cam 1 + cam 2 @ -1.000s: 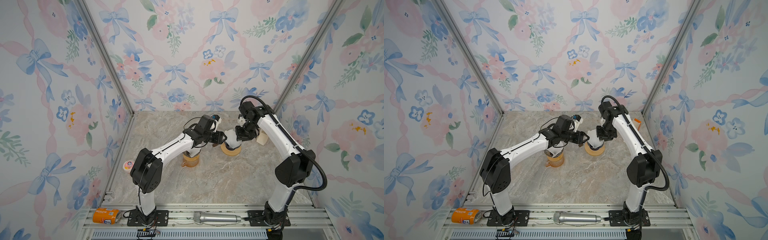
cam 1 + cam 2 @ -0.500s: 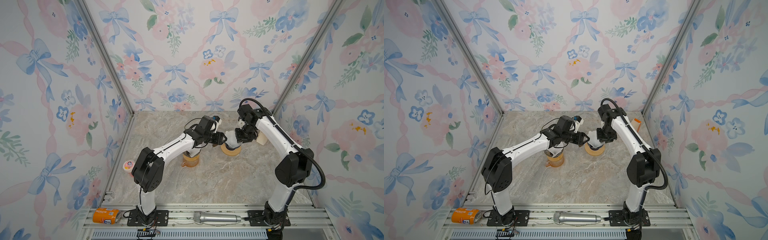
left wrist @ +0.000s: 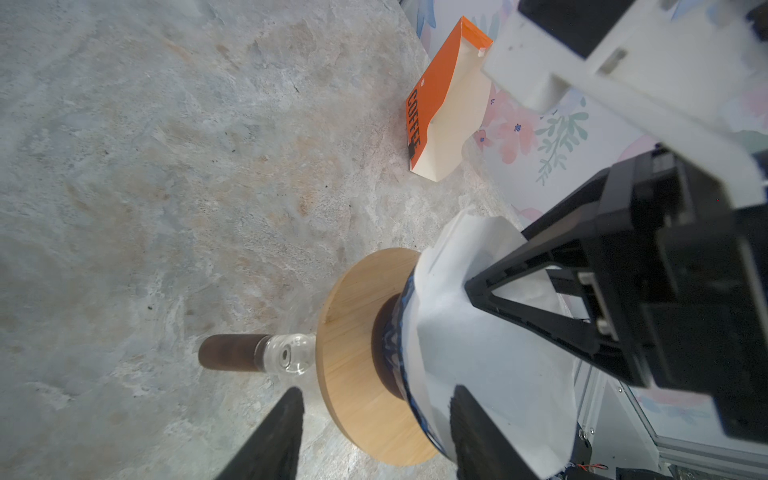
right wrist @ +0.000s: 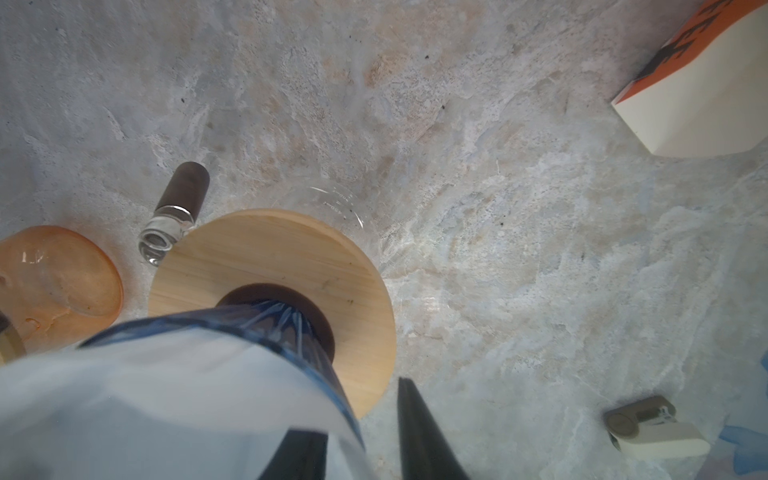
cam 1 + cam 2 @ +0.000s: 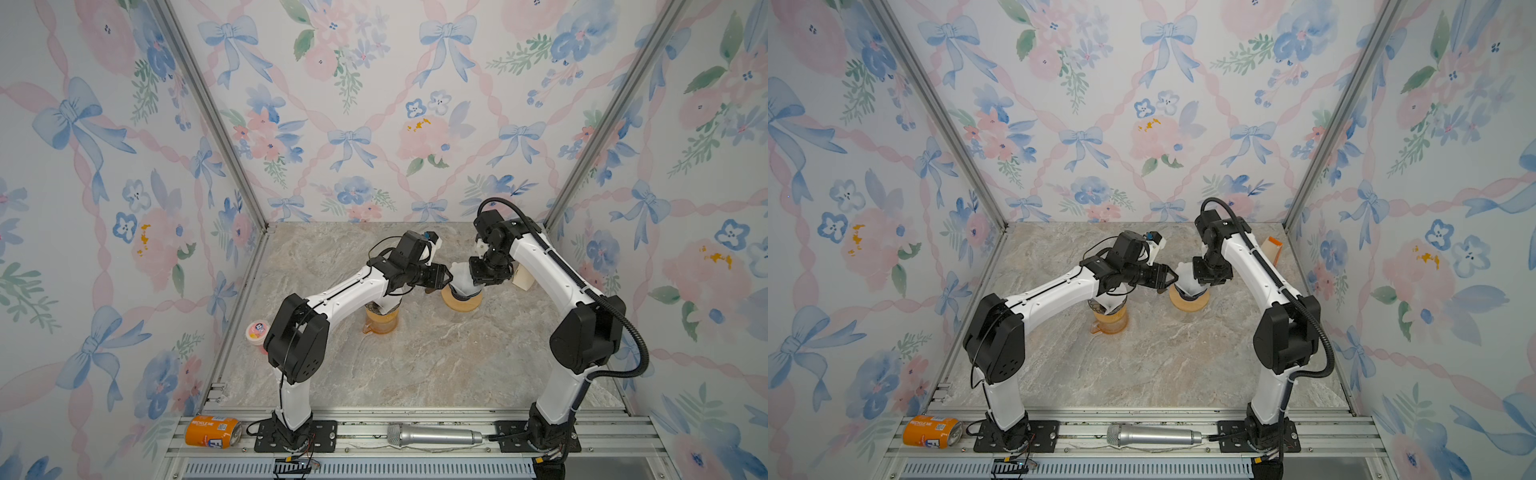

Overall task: Place the coffee filter in the dripper
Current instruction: 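Press the filter down into the dripper with both grippers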

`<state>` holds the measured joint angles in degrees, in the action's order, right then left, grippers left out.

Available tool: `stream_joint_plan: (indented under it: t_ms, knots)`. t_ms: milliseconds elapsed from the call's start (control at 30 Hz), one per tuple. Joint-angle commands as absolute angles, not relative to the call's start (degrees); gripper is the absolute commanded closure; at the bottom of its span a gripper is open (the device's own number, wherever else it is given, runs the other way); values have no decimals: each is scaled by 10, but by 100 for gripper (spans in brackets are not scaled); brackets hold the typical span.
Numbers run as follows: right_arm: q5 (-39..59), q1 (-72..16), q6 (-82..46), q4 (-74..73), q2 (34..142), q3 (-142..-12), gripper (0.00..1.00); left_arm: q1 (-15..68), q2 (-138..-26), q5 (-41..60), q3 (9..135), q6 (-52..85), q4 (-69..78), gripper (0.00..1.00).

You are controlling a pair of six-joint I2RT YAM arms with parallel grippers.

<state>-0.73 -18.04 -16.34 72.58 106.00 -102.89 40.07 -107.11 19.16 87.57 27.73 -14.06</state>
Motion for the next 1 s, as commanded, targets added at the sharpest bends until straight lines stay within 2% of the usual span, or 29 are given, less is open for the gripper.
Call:
stream_joint_plan:
  t_ms: [0, 567, 967]
  knots:
    - [-15, -178, -167, 720, 1067, -1018, 69, 396, -1070, 195, 885, 278, -158, 42]
    - [16, -178, -167, 712, 1031, -1032, 67, 395, -1051, 188, 891, 278, -161, 39]
    - [6, -177, -174, 679, 962, -1020, 55, 391, -998, 157, 898, 260, -176, 29]
